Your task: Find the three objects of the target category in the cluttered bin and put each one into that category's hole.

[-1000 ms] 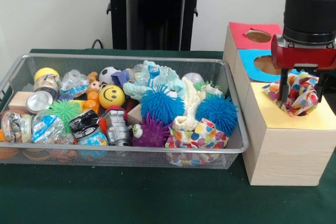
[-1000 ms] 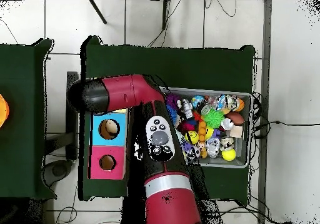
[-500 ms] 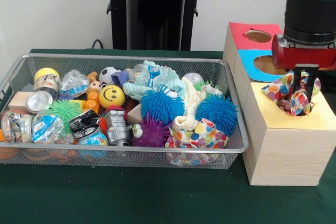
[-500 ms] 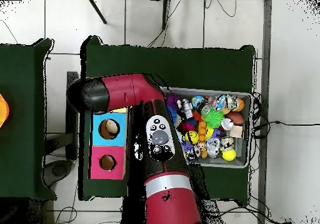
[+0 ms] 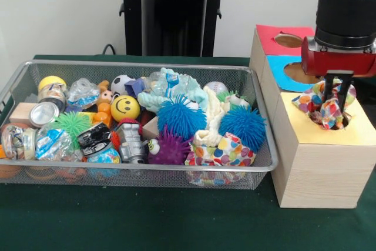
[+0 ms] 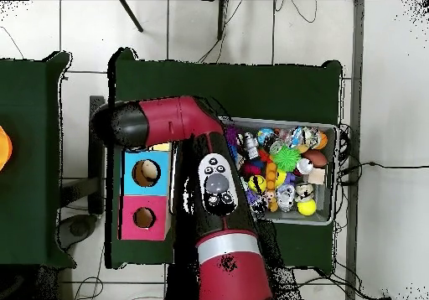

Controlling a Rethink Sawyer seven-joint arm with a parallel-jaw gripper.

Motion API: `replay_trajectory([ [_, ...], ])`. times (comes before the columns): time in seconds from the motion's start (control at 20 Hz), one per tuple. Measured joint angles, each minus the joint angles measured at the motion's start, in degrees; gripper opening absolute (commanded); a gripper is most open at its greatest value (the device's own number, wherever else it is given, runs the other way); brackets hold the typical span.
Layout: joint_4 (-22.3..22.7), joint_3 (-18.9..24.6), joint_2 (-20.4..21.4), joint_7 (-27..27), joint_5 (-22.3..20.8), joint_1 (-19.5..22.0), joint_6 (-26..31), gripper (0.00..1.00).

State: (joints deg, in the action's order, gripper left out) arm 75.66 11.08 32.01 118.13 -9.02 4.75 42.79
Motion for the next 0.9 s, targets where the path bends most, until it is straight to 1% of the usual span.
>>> replay_trajectory([
  [0.15, -0.6, 0.0, -0.1, 0.0, 0.0, 1.2, 1.5, 0.0],
  [0.35, -2.6, 0.0, -1.6, 0.0, 0.0, 2.6, 1.8, 0.0],
  [0.5, -5.3, 0.0, -4.6, 0.0, -0.3, 3.3, 1.3, 0.0],
  [0.65, -8.2, 0.0, -5.8, 0.0, -0.6, 3.5, 0.9, 0.0],
  [0.8, -11.1, -0.1, -8.0, 0.0, -1.9, 3.5, -1.4, 0.0],
  [0.85, -12.2, -0.1, -9.7, 0.0, -2.9, 3.6, -3.6, 0.0],
  [0.9, -12.4, -0.1, -10.2, 0.0, -3.2, 3.5, -4.3, 0.0],
])
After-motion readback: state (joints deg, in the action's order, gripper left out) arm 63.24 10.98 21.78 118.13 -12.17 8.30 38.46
